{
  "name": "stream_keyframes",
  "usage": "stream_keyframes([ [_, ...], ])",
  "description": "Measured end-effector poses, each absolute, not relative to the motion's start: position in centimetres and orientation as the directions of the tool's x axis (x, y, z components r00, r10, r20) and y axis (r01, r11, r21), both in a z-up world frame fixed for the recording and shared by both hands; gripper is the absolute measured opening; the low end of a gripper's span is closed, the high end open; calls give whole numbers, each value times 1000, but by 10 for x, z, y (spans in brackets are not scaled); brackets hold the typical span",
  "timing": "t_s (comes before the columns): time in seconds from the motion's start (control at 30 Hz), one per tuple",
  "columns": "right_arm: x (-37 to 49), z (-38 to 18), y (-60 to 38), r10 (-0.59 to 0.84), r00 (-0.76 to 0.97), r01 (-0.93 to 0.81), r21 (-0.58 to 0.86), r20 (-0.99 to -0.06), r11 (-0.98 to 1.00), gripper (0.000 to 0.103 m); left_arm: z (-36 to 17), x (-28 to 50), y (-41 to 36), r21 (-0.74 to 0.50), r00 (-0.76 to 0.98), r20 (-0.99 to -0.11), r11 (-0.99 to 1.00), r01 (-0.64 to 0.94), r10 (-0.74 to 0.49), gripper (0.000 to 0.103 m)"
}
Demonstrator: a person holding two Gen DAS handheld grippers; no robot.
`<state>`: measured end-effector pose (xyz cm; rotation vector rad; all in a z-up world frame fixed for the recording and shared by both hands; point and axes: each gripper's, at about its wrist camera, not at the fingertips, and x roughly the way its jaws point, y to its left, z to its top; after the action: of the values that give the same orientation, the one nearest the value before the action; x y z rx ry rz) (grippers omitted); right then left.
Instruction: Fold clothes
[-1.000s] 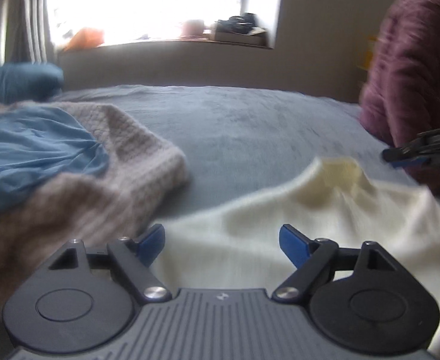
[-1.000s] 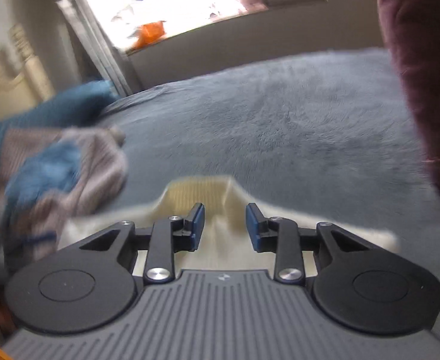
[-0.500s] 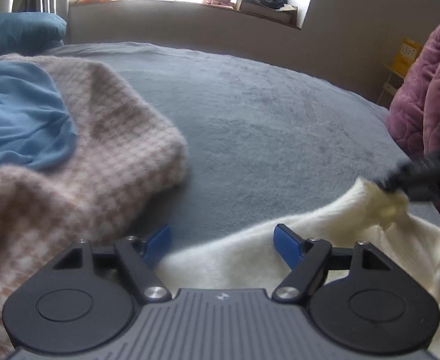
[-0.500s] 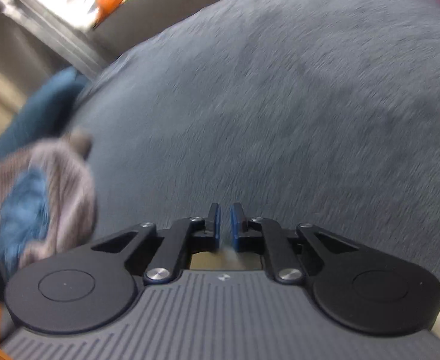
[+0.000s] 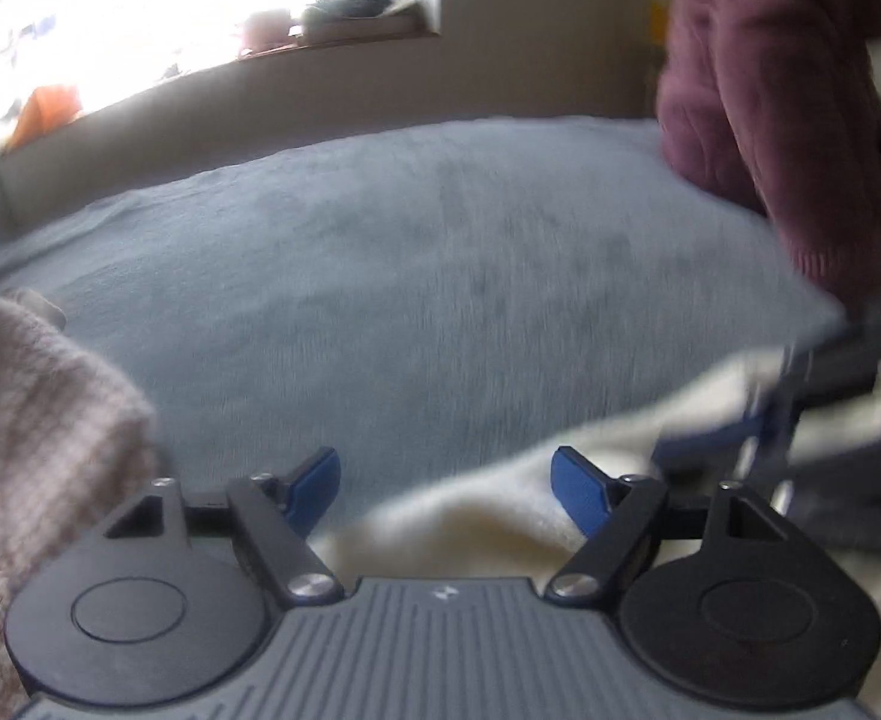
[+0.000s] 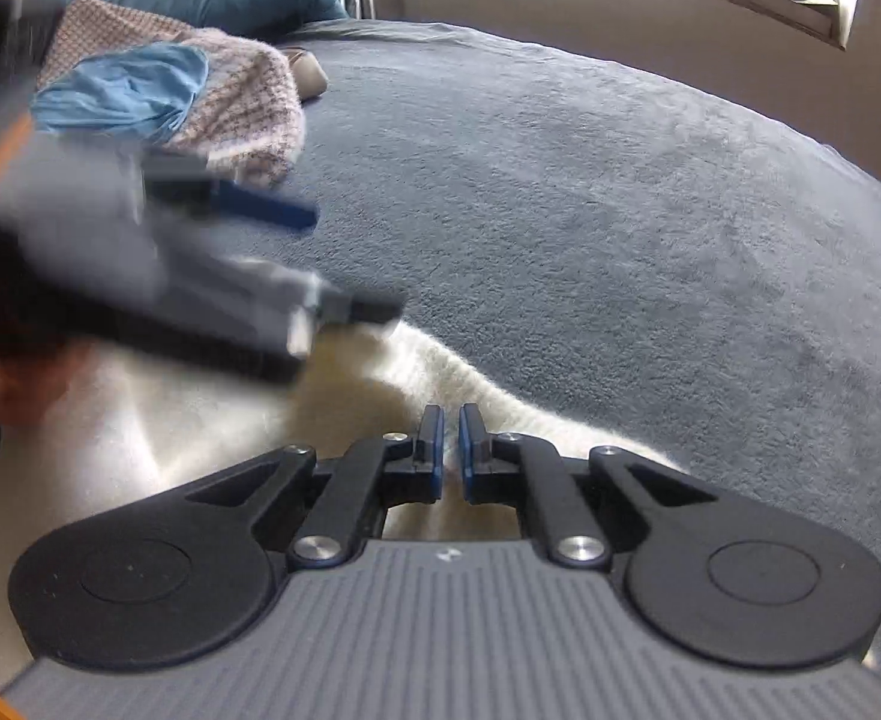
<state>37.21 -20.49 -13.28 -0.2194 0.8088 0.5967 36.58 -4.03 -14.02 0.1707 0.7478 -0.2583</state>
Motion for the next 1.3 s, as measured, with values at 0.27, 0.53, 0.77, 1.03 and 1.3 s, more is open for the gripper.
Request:
stream_keyframes([
  [0.27, 368, -139, -216, 368, 578, -538, -1, -729, 843, 3, -147, 355, -39, 106, 708, -691, 949, 296, -144, 87],
  [0.53, 369, -116, -244, 420, 610, -434, 160, -672, 887, 5, -149, 352, -37, 122, 720, -682, 951, 285, -128, 90],
  [0.77, 381, -138, -256, 388, 578, -320, 238, -718, 917, 2, -147, 347, -40, 147, 715, -691, 947, 286, -109, 90],
  [1.03, 375, -108, -246, 452, 636, -325, 315, -625, 892, 7, -142, 343, -38, 133, 706, -701, 954, 267, -100, 90],
  [1.3, 371, -139, -215, 456, 536, -319, 330, -710, 889, 9, -119, 326, -18, 80, 710, -696, 971, 227, -109, 89],
])
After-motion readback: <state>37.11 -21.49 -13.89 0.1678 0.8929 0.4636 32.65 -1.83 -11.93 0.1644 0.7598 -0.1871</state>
